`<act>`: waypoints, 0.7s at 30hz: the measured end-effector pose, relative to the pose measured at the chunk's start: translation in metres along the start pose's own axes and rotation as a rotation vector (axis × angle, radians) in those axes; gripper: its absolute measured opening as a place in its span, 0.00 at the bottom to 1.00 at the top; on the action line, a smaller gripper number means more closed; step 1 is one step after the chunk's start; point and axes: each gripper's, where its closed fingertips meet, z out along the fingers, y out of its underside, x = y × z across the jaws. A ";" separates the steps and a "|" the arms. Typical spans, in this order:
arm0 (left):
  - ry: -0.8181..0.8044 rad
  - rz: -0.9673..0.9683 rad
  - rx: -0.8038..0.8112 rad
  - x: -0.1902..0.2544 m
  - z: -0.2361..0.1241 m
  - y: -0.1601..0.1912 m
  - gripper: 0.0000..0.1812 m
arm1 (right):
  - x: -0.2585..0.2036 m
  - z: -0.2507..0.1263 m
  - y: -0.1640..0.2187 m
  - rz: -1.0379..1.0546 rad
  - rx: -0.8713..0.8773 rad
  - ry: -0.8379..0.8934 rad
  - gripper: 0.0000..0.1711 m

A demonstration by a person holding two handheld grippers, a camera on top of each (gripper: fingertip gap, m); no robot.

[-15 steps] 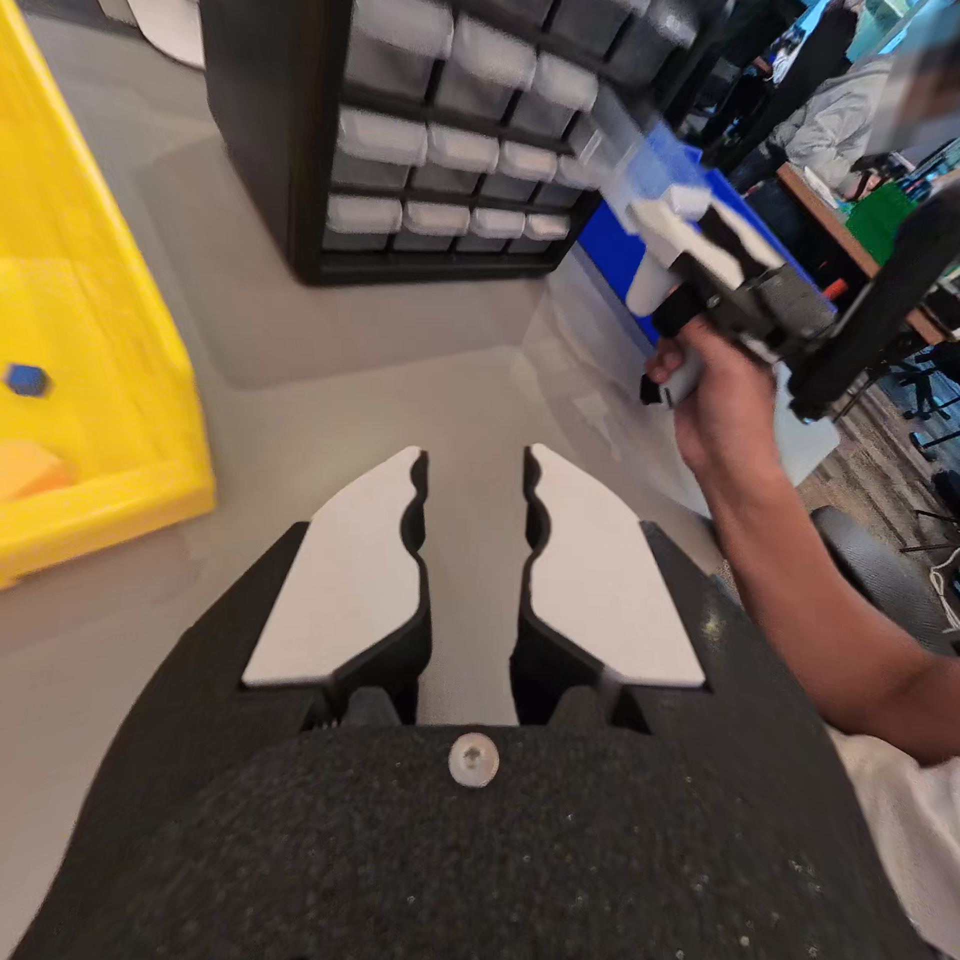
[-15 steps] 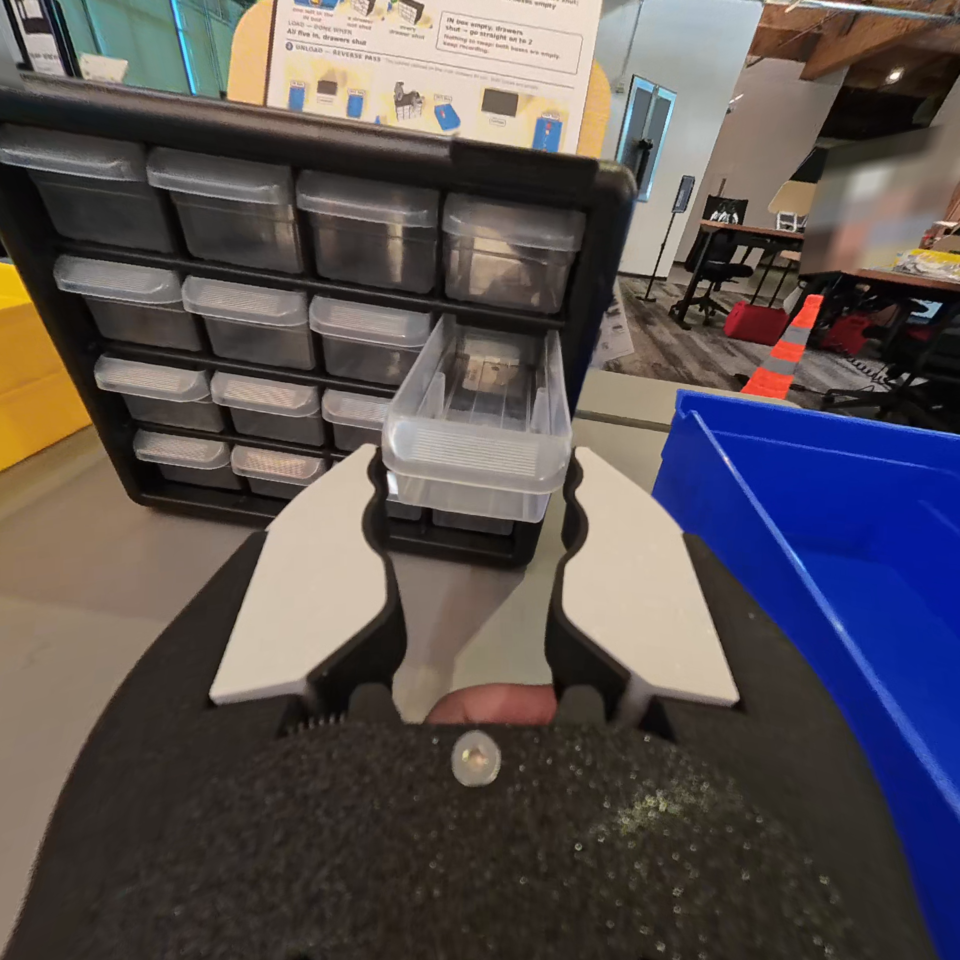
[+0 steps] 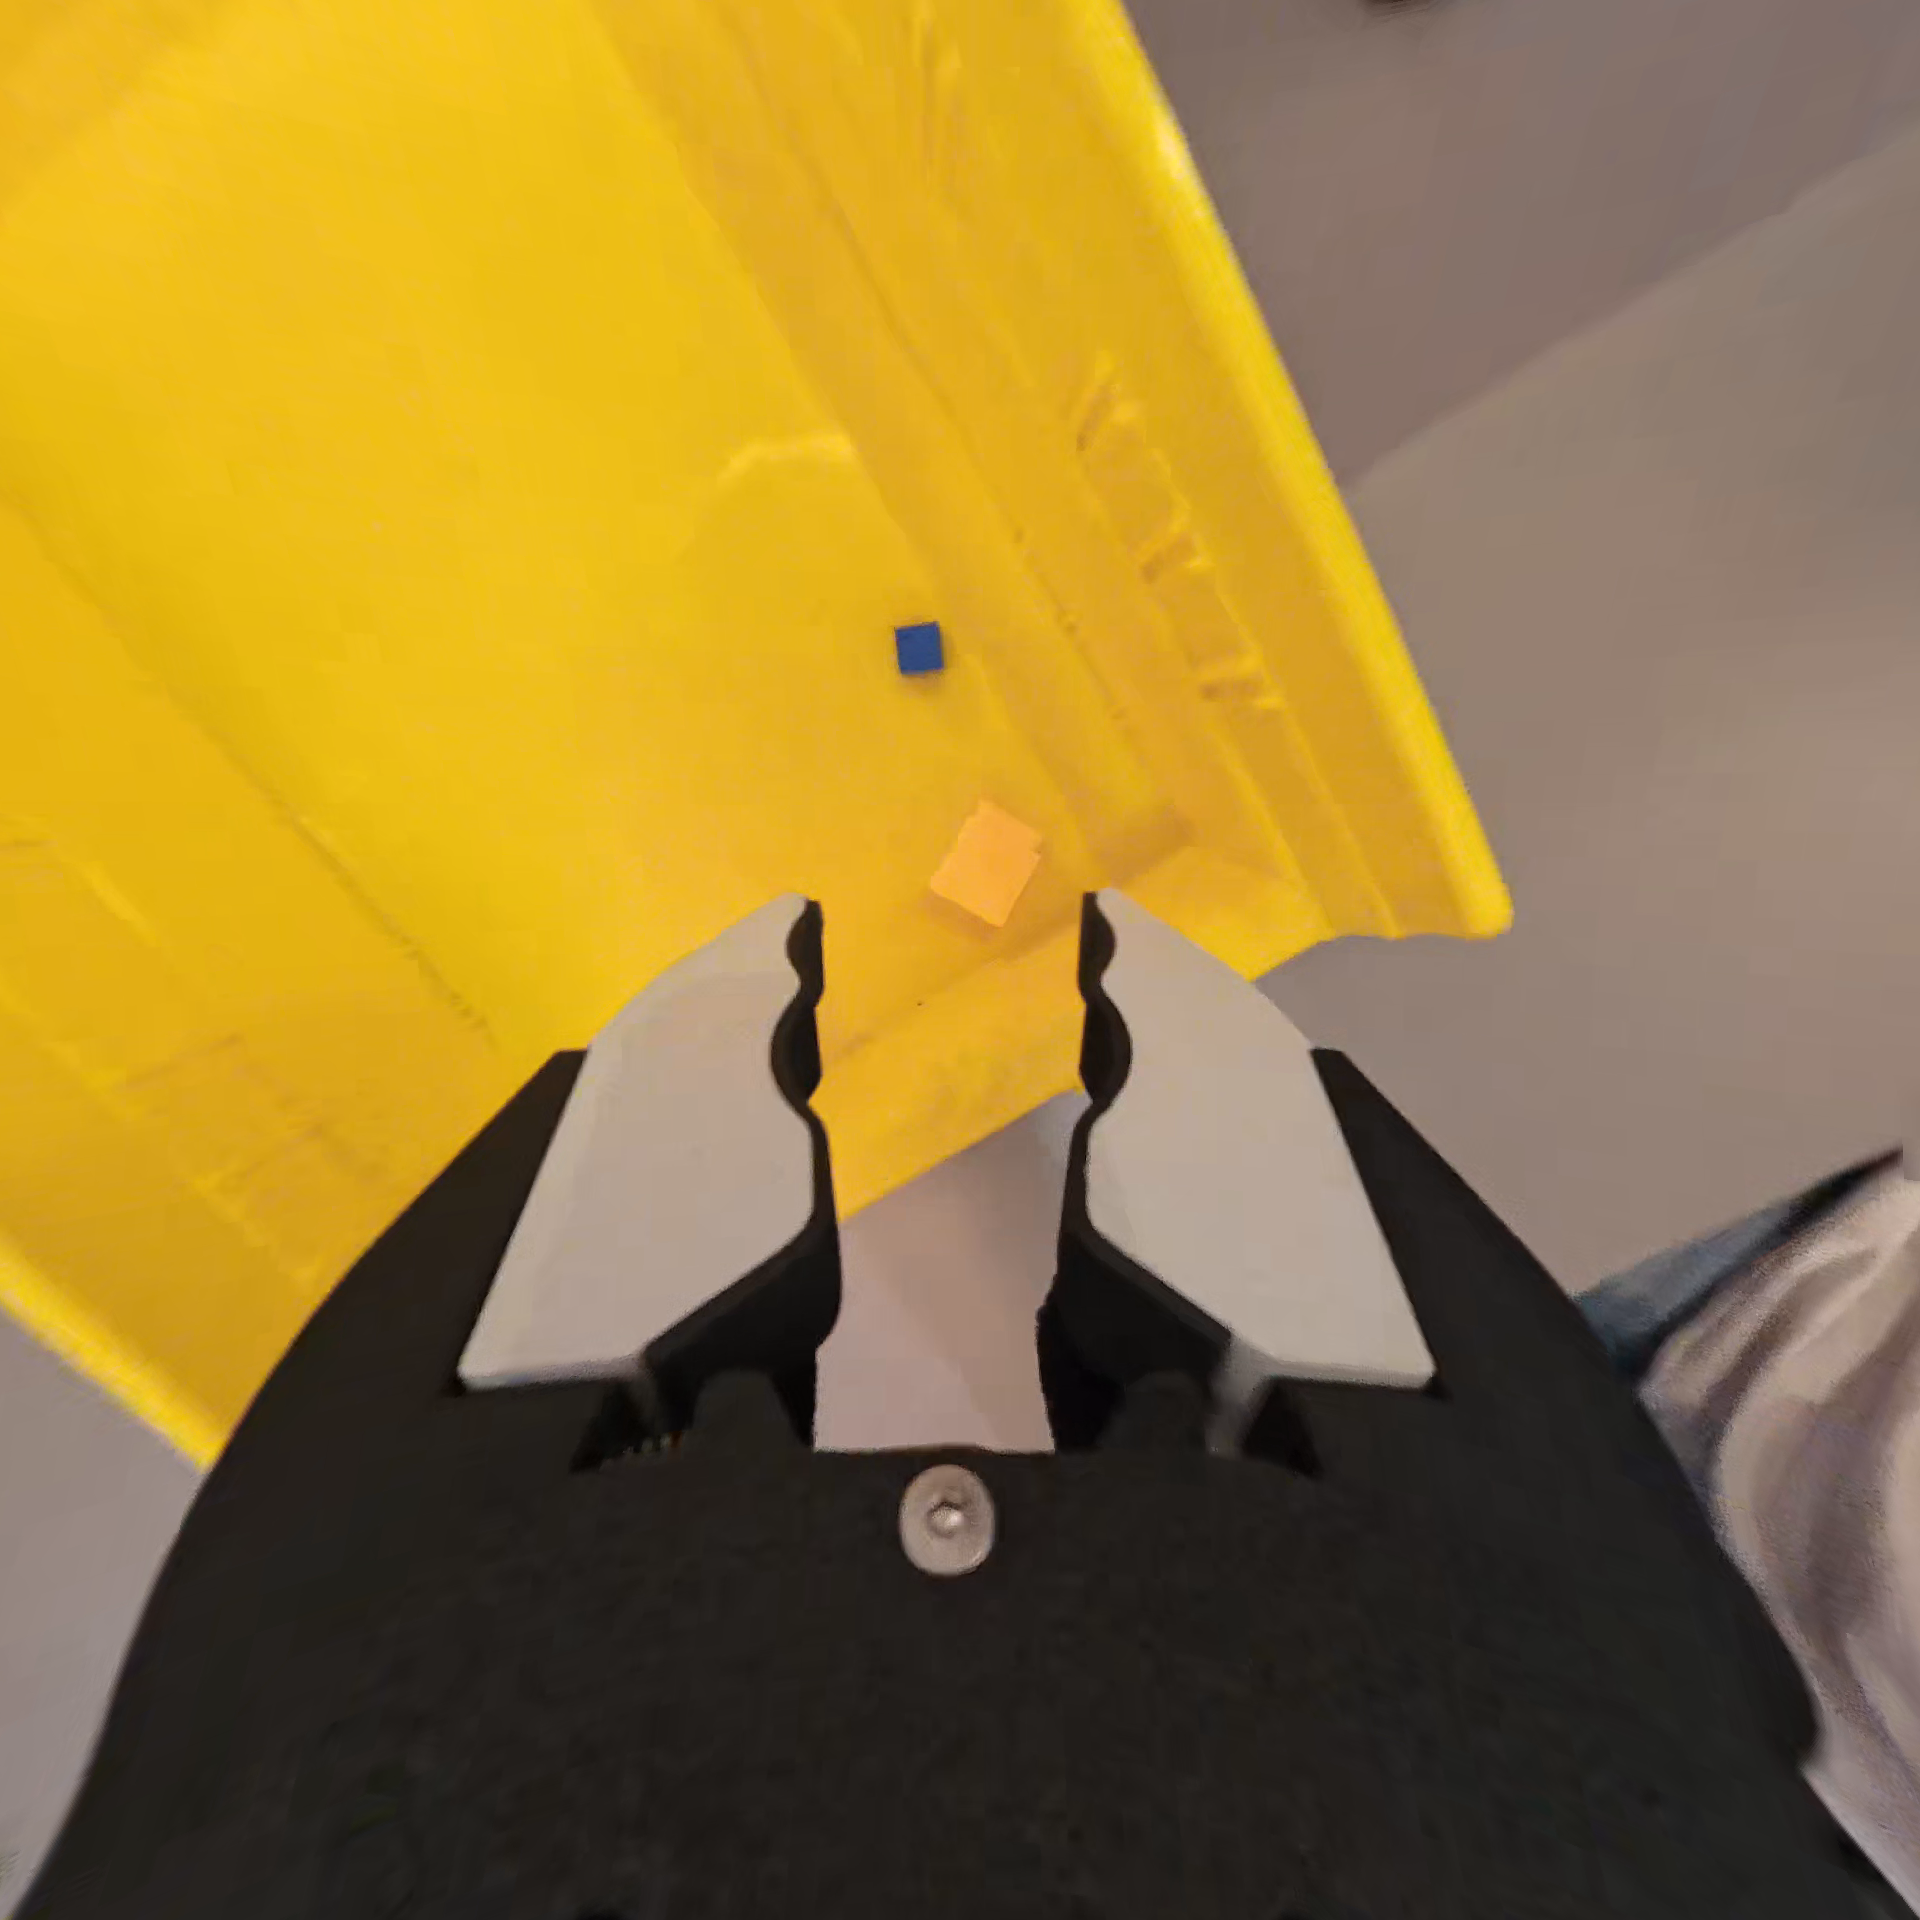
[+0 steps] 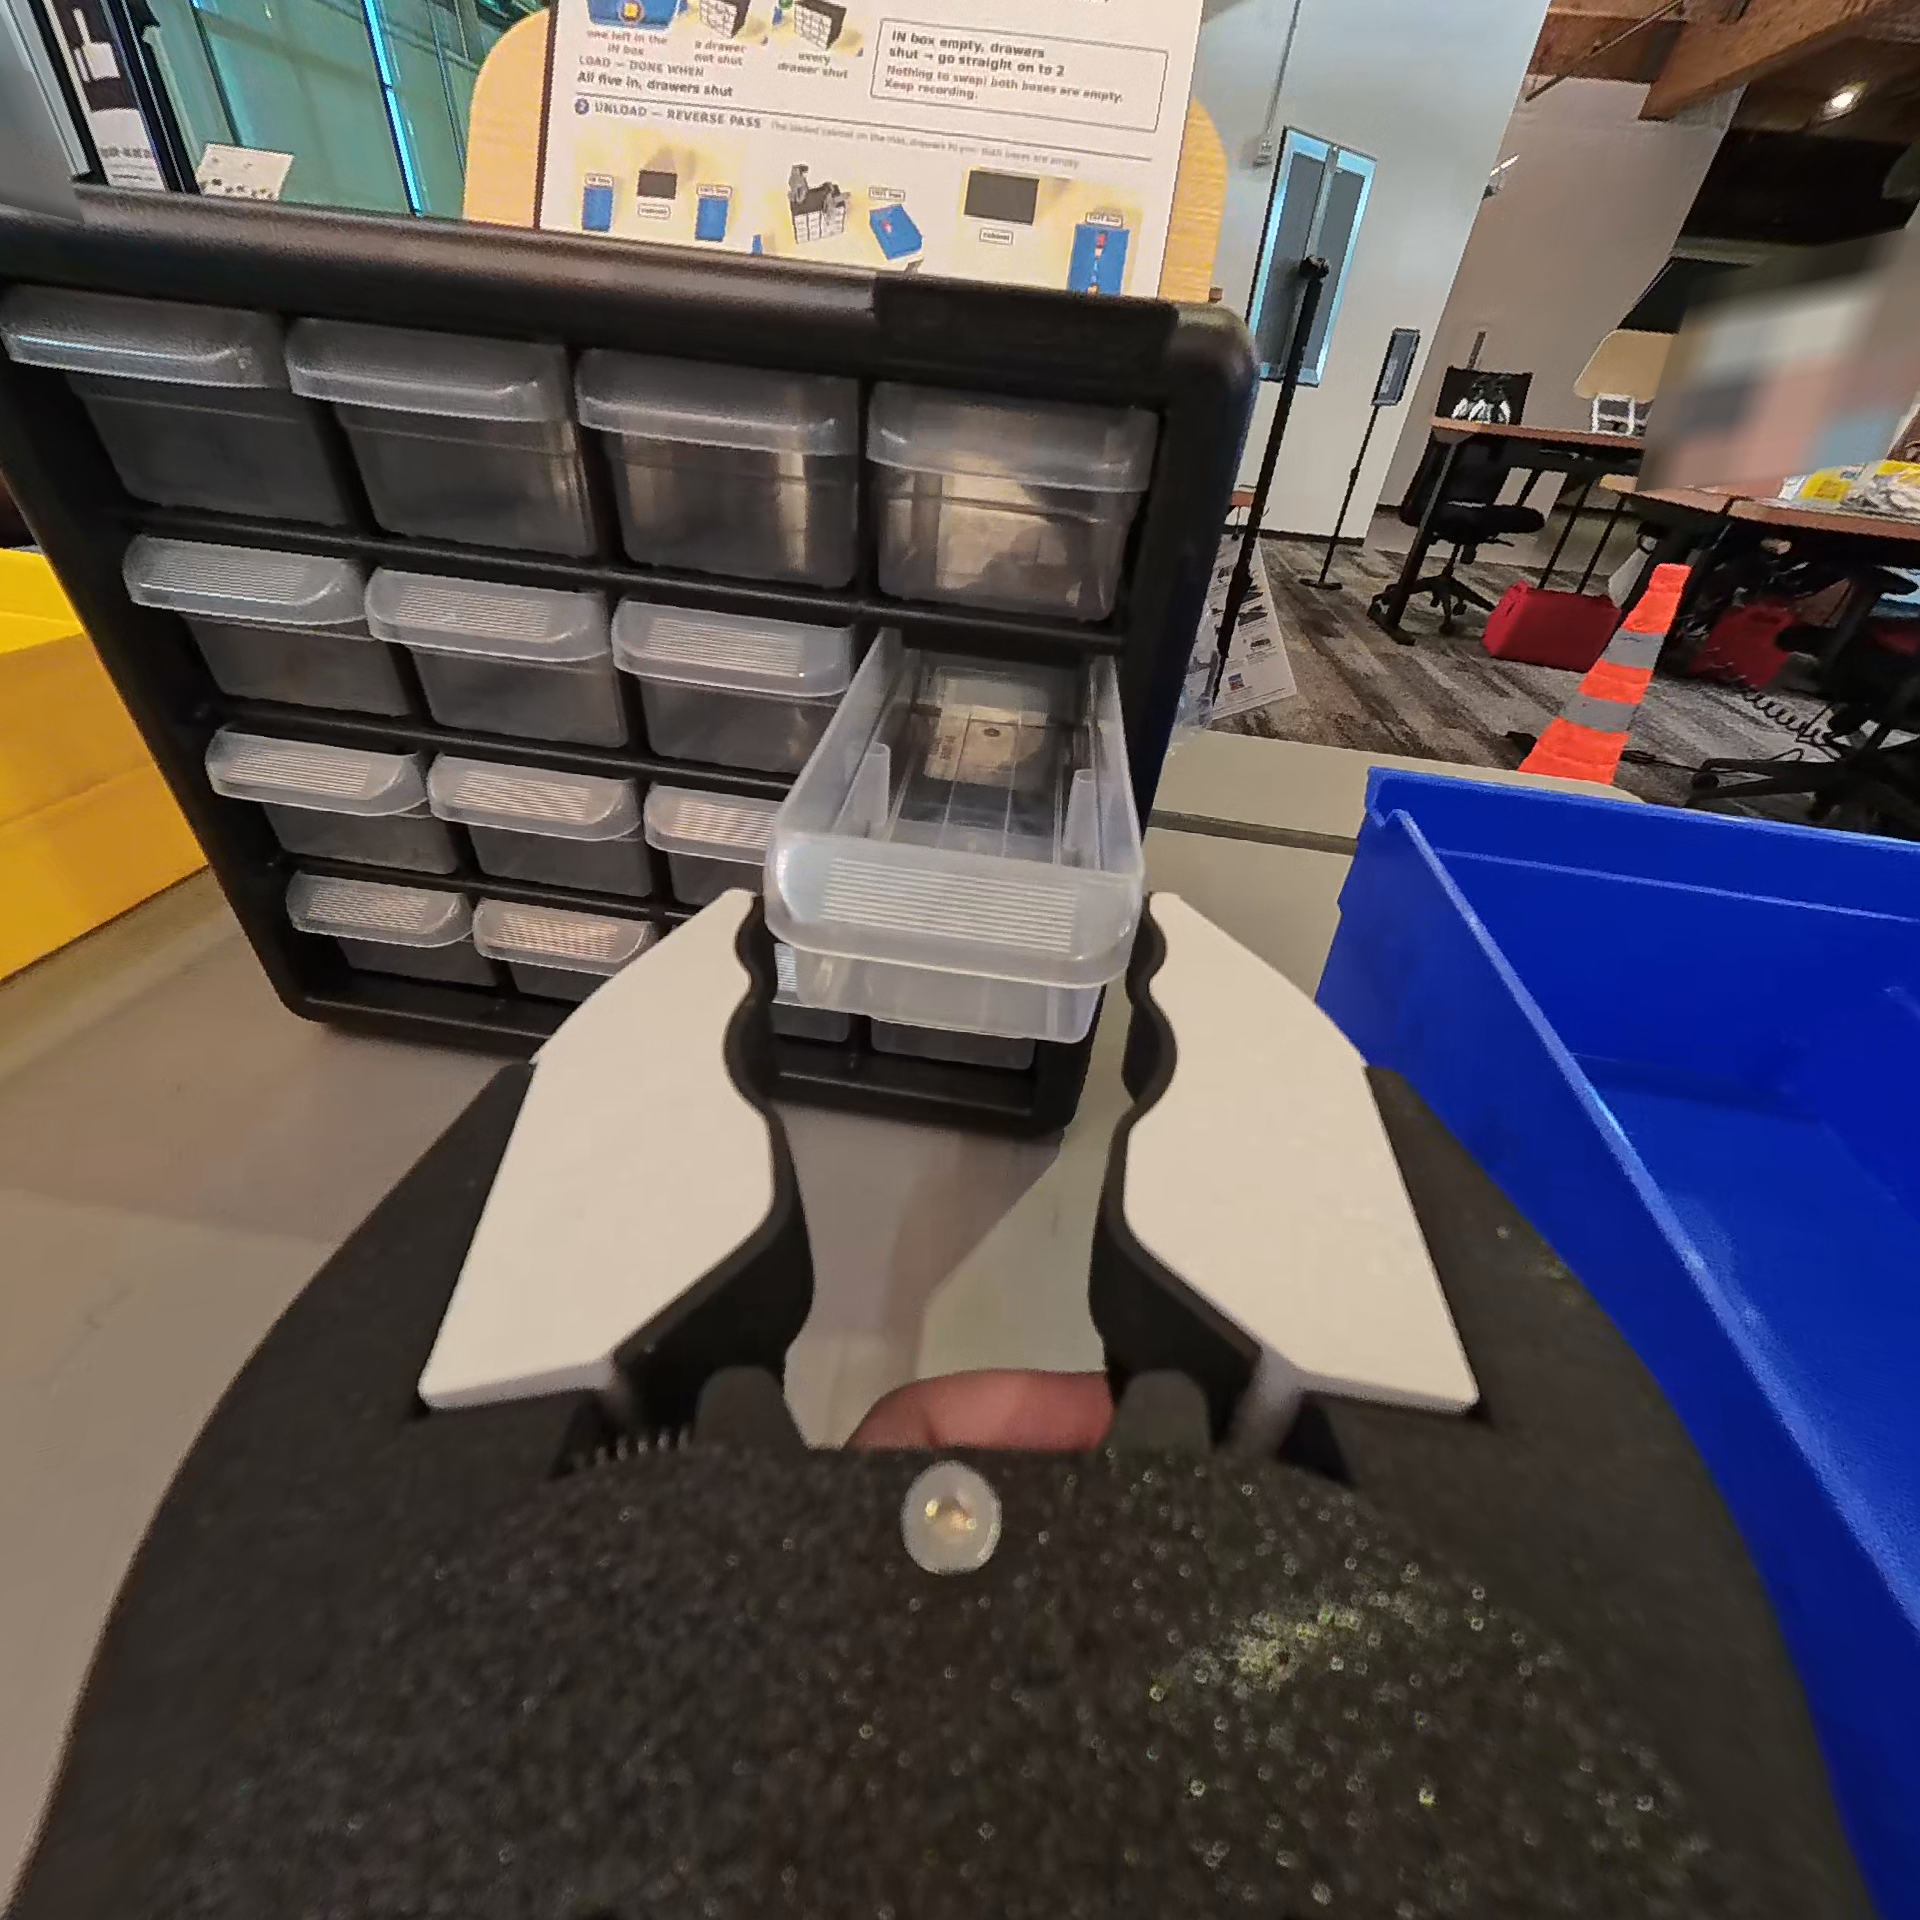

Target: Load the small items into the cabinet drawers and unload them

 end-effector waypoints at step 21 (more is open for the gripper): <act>0.125 -0.086 -0.241 -0.005 0.063 -0.021 0.00 | 0.000 0.000 0.000 0.005 -0.004 -0.005 0.38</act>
